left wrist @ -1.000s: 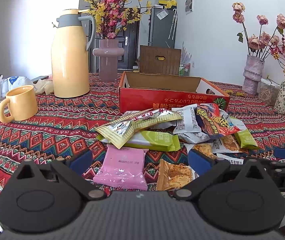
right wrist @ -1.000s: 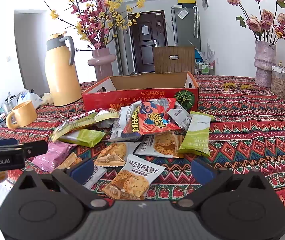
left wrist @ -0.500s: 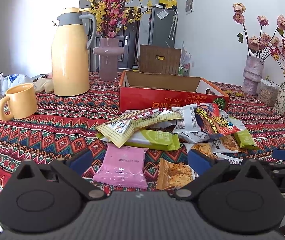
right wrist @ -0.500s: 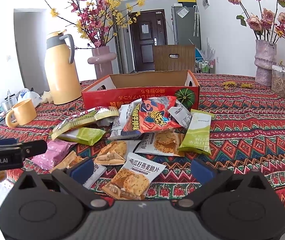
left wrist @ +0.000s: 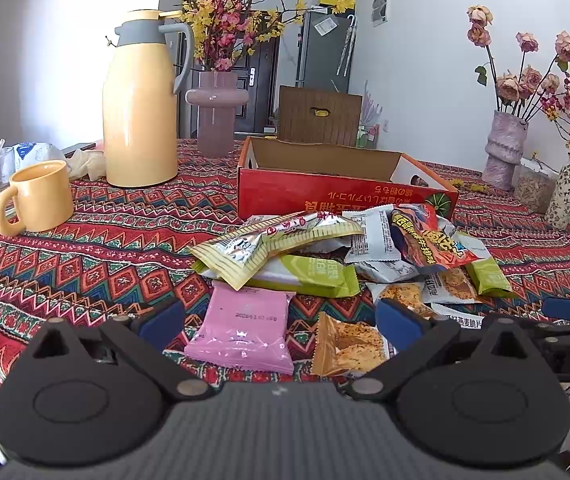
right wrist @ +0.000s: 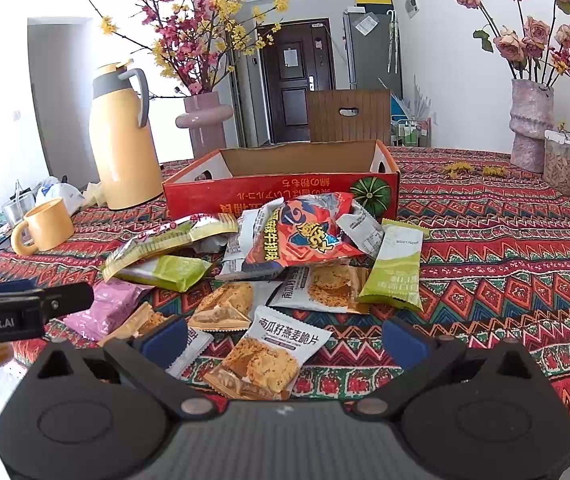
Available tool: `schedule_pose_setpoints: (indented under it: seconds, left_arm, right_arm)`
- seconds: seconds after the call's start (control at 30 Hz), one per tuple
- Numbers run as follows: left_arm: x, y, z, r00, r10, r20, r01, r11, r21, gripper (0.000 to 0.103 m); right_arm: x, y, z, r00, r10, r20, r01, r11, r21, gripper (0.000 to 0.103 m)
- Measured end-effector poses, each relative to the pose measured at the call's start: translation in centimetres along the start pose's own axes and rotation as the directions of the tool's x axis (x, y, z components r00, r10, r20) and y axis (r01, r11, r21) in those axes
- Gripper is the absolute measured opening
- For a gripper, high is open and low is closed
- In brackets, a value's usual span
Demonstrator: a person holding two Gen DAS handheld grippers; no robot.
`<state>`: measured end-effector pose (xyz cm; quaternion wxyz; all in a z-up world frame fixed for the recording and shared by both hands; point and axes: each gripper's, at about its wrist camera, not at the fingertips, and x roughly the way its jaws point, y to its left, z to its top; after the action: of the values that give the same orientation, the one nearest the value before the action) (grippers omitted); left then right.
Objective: Organize snacks
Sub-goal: 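Move both tools toward the snack pile, then grasp the pink pastry bag with the left tool while the right tool grasps the oat crisp packet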
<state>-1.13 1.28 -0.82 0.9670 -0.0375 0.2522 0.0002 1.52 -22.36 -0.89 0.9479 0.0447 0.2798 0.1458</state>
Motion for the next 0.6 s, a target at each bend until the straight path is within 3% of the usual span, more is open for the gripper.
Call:
schedule_pose_setpoints:
  seconds: [0.6]
  left_arm:
    - [-0.1, 0.5, -0.4, 1.000, -0.003, -0.002, 0.003, 1.000, -0.012, 0.103]
  right_arm:
    - [1.1, 0.6, -0.4, 0.999, -0.001, -0.034, 0.000, 1.000, -0.018, 0.101]
